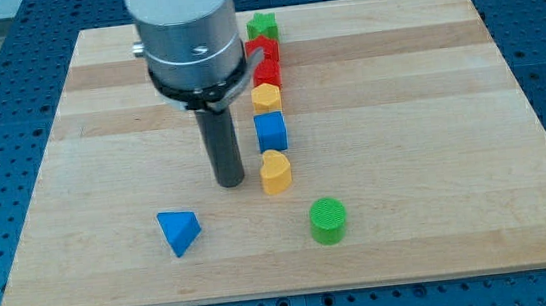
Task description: Push the yellow heart towards the blue cube
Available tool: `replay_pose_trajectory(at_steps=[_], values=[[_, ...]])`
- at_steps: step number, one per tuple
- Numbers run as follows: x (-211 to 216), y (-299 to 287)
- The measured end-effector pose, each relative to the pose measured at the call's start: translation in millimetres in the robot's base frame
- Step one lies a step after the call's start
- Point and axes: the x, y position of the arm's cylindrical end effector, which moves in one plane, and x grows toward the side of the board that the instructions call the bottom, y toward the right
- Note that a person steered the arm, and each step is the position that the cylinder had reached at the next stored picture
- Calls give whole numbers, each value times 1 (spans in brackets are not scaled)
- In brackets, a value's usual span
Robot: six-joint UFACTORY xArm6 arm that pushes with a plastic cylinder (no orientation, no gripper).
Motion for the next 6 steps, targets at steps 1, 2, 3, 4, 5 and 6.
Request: replay_pose_trajectory(at_steps=[1,2,3,4,5,6], values=[[14,1],[34,7],[40,25],[40,44],[40,47],[38,47]])
